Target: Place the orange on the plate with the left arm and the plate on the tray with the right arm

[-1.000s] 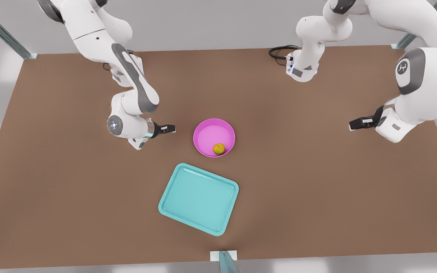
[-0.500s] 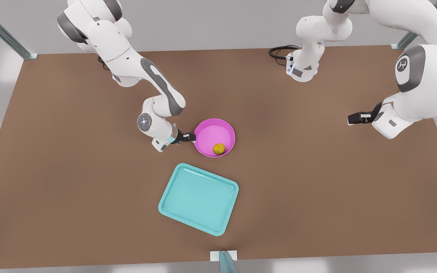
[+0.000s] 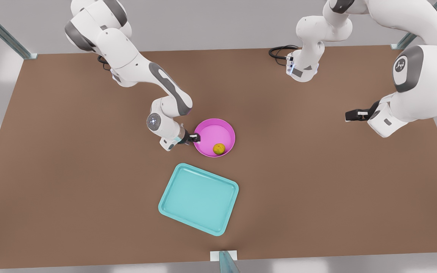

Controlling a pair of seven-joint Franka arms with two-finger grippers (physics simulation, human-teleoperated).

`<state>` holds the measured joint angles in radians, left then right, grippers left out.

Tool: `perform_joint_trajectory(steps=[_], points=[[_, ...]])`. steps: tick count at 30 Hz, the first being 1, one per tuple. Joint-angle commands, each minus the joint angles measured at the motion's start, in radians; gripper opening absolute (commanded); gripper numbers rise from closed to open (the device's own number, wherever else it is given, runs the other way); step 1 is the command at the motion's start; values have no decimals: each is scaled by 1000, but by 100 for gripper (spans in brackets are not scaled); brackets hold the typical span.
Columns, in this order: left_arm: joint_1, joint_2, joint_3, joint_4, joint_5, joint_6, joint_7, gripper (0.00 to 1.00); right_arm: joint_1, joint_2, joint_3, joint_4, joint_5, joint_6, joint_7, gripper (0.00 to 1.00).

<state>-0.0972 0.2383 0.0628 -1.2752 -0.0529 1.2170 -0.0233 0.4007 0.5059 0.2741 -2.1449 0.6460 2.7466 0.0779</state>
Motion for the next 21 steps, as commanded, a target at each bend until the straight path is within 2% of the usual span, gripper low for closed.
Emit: perform_joint_trajectory(steps=[1, 5, 7, 11, 12, 13, 21], points=[[1, -4, 2, 0, 1, -11, 25, 100, 1, 6, 0, 2, -2, 8, 8, 66], [-1, -30, 2, 0, 4, -5, 26, 100, -5, 20, -1, 2, -2, 8, -7, 63], [-9, -19, -1, 0, 8, 10, 13, 100, -7, 20, 0, 3, -3, 8, -7, 48], [-9, -28, 0, 0, 7, 12, 14, 100, -10, 8, 14, 10, -2, 7, -7, 38], [-9, -30, 0, 0, 7, 12, 14, 100, -10, 6, 14, 13, -2, 4, -7, 27], [-10, -30, 0, 0, 7, 12, 14, 100, -7, 2, 16, 13, -3, 4, -16, 22], [-12, -30, 0, 0, 8, 13, 14, 100, -13, -36, 19, 42, -3, 1, -24, 21]])
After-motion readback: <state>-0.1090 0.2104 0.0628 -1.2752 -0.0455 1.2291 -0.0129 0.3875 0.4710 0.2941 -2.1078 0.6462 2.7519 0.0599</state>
